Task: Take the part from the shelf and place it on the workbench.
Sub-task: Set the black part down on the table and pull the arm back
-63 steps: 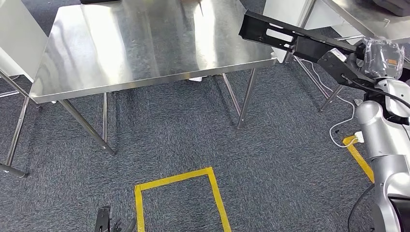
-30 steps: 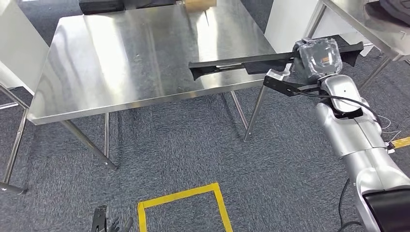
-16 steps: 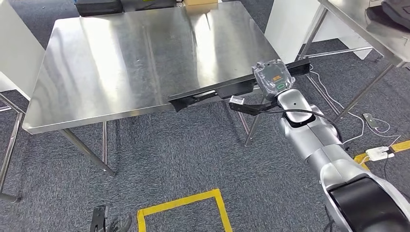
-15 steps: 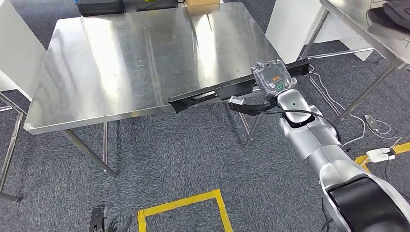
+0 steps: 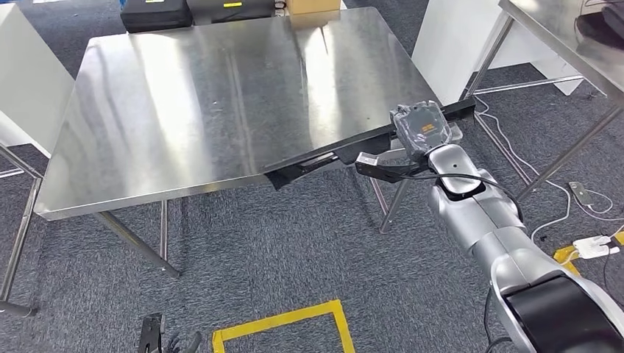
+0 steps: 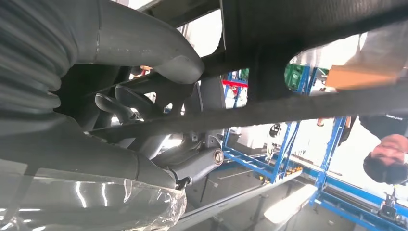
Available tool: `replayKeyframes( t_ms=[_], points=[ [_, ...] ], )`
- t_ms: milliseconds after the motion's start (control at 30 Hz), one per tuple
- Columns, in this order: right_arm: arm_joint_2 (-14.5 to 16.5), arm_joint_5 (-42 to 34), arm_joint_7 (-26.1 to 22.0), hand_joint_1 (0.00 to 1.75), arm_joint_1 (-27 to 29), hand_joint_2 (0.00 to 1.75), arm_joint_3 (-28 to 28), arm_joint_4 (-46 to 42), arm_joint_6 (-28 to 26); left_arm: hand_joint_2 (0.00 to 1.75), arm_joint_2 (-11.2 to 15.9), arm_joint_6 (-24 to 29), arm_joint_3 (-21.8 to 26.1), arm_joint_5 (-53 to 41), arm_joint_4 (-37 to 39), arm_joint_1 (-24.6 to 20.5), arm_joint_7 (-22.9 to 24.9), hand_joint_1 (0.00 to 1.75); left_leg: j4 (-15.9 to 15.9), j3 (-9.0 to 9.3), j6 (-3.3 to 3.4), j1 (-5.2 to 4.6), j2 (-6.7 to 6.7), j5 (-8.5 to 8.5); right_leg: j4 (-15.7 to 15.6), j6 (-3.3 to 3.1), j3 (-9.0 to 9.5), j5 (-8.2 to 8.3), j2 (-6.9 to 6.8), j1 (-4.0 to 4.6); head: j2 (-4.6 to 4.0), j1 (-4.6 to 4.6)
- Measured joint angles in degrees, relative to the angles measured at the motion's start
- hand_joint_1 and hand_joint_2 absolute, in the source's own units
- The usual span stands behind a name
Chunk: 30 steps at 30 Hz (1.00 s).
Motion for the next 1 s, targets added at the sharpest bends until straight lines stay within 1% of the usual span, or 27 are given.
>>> replayKeyframes(
  t_ms=[33, 100, 133, 167, 200, 233, 267, 300, 333, 367, 400, 433, 467, 500, 533, 567, 633, 667, 700, 733, 767, 800, 833, 867, 933, 967, 1000],
  points=[
    [0.01, 0.05, -0.01, 1.75, -0.06, 1.75, -0.18, -0.05, 0.0, 1.75, 0.06, -0.01, 0.03, 0.02, -0.01, 0.0, -0.01, 0.0, 2.73, -1.49, -0.34, 0.17, 0.1, -1.18, -0.08, -0.26, 0.36, -0.19, 0.01, -0.18, 0.0, -0.02],
    [-0.02, 0.13, -0.04, 1.75, 0.02, 1.75, -0.53, -0.1, 0.01, 1.75, 0.05, -0.02, 0.15, 0.05, 0.01, 0.23, -0.04, 0.0, 10.29, -5.95, -0.99, 0.64, 0.21, -4.07, -0.06, -0.76, 0.83, -0.71, 0.09, -0.16, 0.0, -0.08],
    [-0.07, 0.14, -0.08, 1.75, 0.23, 1.75, -0.67, -0.1, -0.01, 1.75, 0.05, -0.02, 0.22, 0.08, 0.03, 0.44, -0.07, 0.0, 13.09, -7.95, -1.29, 0.89, 0.26, -4.9, -0.05, -0.83, 1.13, -1.02, 0.17, -0.16, 0.0, -0.06],
    [-0.15, 0.15, -0.1, 1.75, 0.49, 1.75, -0.8, -0.11, -0.04, 1.75, 0.08, -0.02, 0.29, 0.1, 0.04, 0.65, -0.11, 0.0, 14.08, -9.12, -1.57, 1.14, 0.36, -4.65, -0.02, -0.77, 1.52, -1.38, 0.26, -0.2, 0.0, -0.07],
    [-0.28, 0.15, -0.13, 1.75, 0.76, 1.75, -0.94, -0.15, -0.11, 1.75, 0.14, -0.04, 0.35, 0.13, 0.05, 0.8, -0.18, 0.0, 12.67, -9.13, -1.83, 1.4, 0.5, -2.99, 0.04, -0.57, 2.04, -1.82, 0.36, -0.28, 0.0, -0.07],
    [-0.43, 0.16, -0.14, 1.75, 1.0, 1.75, -1.08, -0.25, -0.21, 1.75, 0.2, -0.06, 0.43, 0.15, 0.06, 0.89, -0.26, 0.0, 9.3, -8.18, -2.06, 1.69, 0.64, -0.29, 0.16, -0.3, 2.63, -2.33, 0.42, -0.37, 0.0, -0.07],
    [-0.61, 0.19, -0.14, 1.75, 1.2, 1.75, -1.23, -0.37, -0.36, 1.75, 0.26, -0.09, 0.51, 0.17, 0.08, 0.94, -0.34, 0.0, 5.29, -6.76, -2.24, 1.95, 0.72, 2.42, 0.29, 0.03, 3.15, -2.87, 0.45, -0.44, 0.0, -0.06],
    [-0.79, 0.23, -0.13, 1.75, 1.32, 1.75, -1.39, -0.5, -0.58, 1.75, 0.31, -0.13, 0.59, 0.18, 0.1, 0.95, -0.42, 0.0, 1.54, -5.47, -2.22, 1.99, 0.76, 4.0, 0.42, 0.38, 3.49, -3.32, 0.48, -0.44, 0.0, -0.09],
    [-1.0, 0.29, -0.11, 1.75, 1.41, 1.75, -1.61, -0.71, -0.78, 1.75, 0.32, -0.16, 0.65, 0.18, 0.12, 0.94, -0.48, 0.0, -0.82, -4.45, -1.91, 1.93, 0.77, 4.74, 0.48, 0.73, 3.59, -3.66, 0.52, -0.36, 0.0, -0.12],
    [-1.23, 0.36, -0.09, 1.75, 1.57, 1.75, -1.85, -0.95, -0.96, 1.75, 0.34, -0.19, 0.69, 0.17, 0.14, 0.97, -0.56, 0.0, -1.85, -3.97, -1.41, 1.76, 0.74, 4.55, 0.58, 1.1, 3.66, -3.83, 0.58, -0.22, 0.0, -0.12],
    [-1.46, 0.43, -0.07, 1.75, 1.74, 1.75, -2.06, -1.24, -1.1, 1.75, 0.35, -0.21, 0.71, 0.17, 0.14, 1.0, -0.62, 0.0, -2.18, -3.7, -0.77, 1.53, 0.79, 4.09, 0.63, 1.45, 3.74, -3.89, 0.64, -0.03, 0.0, -0.15],
    [-1.75, 0.51, -0.05, 1.75, 1.99, 1.75, -2.29, -1.61, -1.14, 1.75, 0.35, -0.21, 0.73, 0.16, 0.13, 1.03, -0.68, 0.0, -2.22, -3.19, -0.13, 1.48, 0.79, 4.22, 0.79, 1.77, 3.78, -4.05, 0.66, 0.09, 0.0, -0.14],
    [-2.04, 0.59, -0.05, 1.75, 2.23, 1.75, -2.49, -1.92, -1.16, 1.75, 0.34, -0.21, 0.75, 0.16, 0.11, 1.05, -0.74, 0.0, -2.45, -2.71, 0.36, 1.45, 0.79, 4.21, 1.41, 2.03, 3.72, -4.31, 0.62, 0.13, 0.0, -0.09],
    [-2.27, 0.65, -0.06, 1.75, 2.39, 1.75, -2.66, -2.19, -1.16, 1.75, 0.35, -0.21, 0.77, 0.15, 0.11, 1.02, -0.77, 0.0, -2.61, -2.15, 0.79, 1.46, 0.82, 4.13, 2.83, 2.17, 3.05, -4.84, 0.54, 0.12, 0.0, -0.08],
    [-2.5, 0.71, -0.08, 1.75, 2.55, 1.75, -2.84, -2.45, -1.18, 1.75, 0.38, -0.2, 0.8, 0.14, 0.1, 0.94, -0.8, 0.0, -2.77, -1.64, 1.15, 1.49, 0.81, 4.02, 5.47, 2.27, 1.57, -5.69, 0.44, 0.03, 0.0, -0.02],
    [-2.68, 0.76, -0.11, 1.75, 2.77, 1.75, -3.03, -2.7, -1.19, 1.75, 0.41, -0.2, 0.84, 0.13, 0.1, 0.85, -0.83, 0.0, -2.83, -1.35, 1.43, 1.46, 0.82, 3.81, 9.15, 2.25, -0.61, -6.79, 0.37, -0.06, 0.0, 0.05],
    [-3.09, 0.84, -0.2, 1.75, 3.51, 1.75, -3.62, -3.42, -1.22, 1.75, 0.42, -0.19, 0.93, 0.08, 0.1, 0.8, -0.84, 0.0, -2.83, -0.91, 1.73, 1.35, 0.77, 3.33, 16.53, 2.19, -5.52, -8.81, 0.32, -0.15, 0.0, 0.18],
    [-3.32, 0.87, -0.26, 1.75, 3.96, 1.75, -3.99, -3.93, -1.23, 1.75, 0.39, -0.2, 0.99, 0.04, 0.1, 0.87, -0.84, 0.0, -2.82, -0.65, 1.78, 1.28, 0.72, 3.07, 18.15, 2.22, -7.06, -8.97, 0.32, -0.16, 0.0, 0.22],
    [-3.55, 0.81, -0.37, 1.75, 4.34, 1.75, -4.36, -4.55, -1.23, 1.75, 0.36, -0.21, 1.07, 0.0, 0.1, 0.95, -0.84, 0.0, -2.81, -0.32, 1.75, 1.24, 0.68, 2.79, 17.55, 2.44, -7.46, -8.17, 0.32, -0.17, 0.0, 0.26],
    [-3.81, 0.58, -0.57, 1.75, 4.6, 1.75, -4.76, -5.37, -1.23, 1.75, 0.32, -0.23, 1.14, -0.03, 0.1, 0.99, -0.85, 0.0, -2.8, 0.07, 1.66, 1.21, 0.64, 2.5, 14.54, 2.79, -6.63, -6.39, 0.28, -0.2, 0.0, 0.27],
    [-4.14, 0.14, -0.86, 1.75, 4.72, 1.75, -5.27, -6.43, -1.22, 1.75, 0.31, -0.25, 1.2, -0.06, 0.1, 1.0, -0.87, 0.0, -2.79, 0.45, 1.5, 1.2, 0.59, 2.19, 9.98, 3.17, -4.94, -4.05, 0.19, -0.25, 0.0, 0.28],
    [-4.52, -0.57, -1.3, 1.75, 4.73, 1.75, -5.94, -7.72, -1.12, 1.75, 0.31, -0.26, 1.26, -0.09, 0.1, 0.98, -0.9, 0.0, -2.72, 0.8, 1.25, 1.11, 0.55, 1.86, 5.63, 3.25, -3.34, -2.14, 0.06, -0.18, 0.0, 0.28],
    [-4.9, -1.62, -1.83, 1.75, 4.63, 1.75, -6.74, -9.23, -0.89, 1.75, 0.32, -0.27, 1.31, -0.11, 0.1, 0.97, -0.95, 0.0, -2.74, 1.01, 0.95, 1.0, 0.53, 1.54, 2.37, 2.97, -1.9, -0.96, -0.09, -0.06, 0.0, 0.32],
    [-5.26, -3.17, -2.41, 1.75, 4.5, 1.75, -7.7, -11.07, -0.41, 1.75, 0.34, -0.27, 1.38, -0.12, 0.1, 0.99, -0.99, 0.0, -2.8, 1.1, 0.63, 0.88, 0.52, 1.27, 0.69, 2.52, -1.11, -0.34, -0.18, 0.06, 0.0, 0.34],
    [-5.74, -7.47, -3.39, 1.75, 3.88, 1.75, -9.93, -15.67, 1.55, 1.75, 0.41, -0.28, 1.54, -0.12, 0.1, 1.14, -1.1, 0.0, -2.45, 1.21, 0.07, 0.74, 0.53, 0.99, 0.42, 1.5, -0.54, -0.35, -0.21, -0.02, 0.0, 0.32],
    [-5.94, -9.83, -3.65, 1.75, 3.31, 1.75, -11.12, -18.54, 3.22, 1.75, 0.49, -0.28, 1.62, -0.12, 0.1, 1.22, -1.17, 0.0, -2.0, 1.12, -0.19, 0.81, 0.58, 0.66, 0.41, 1.2, -0.34, -0.21, -0.18, -0.23, 0.0, 0.26],
    [-6.15, -11.82, -3.73, 1.75, 2.47, 1.75, -12.15, -21.29, 4.97, 1.75, 0.56, -0.28, 1.67, -0.13, 0.1, 1.29, -1.26, 0.0, -0.76, 0.69, -0.44, 0.89, 0.63, -0.03, 0.42, 0.88, -0.12, -0.32, -0.16, -0.41, 0.0, 0.19]
  ],
)
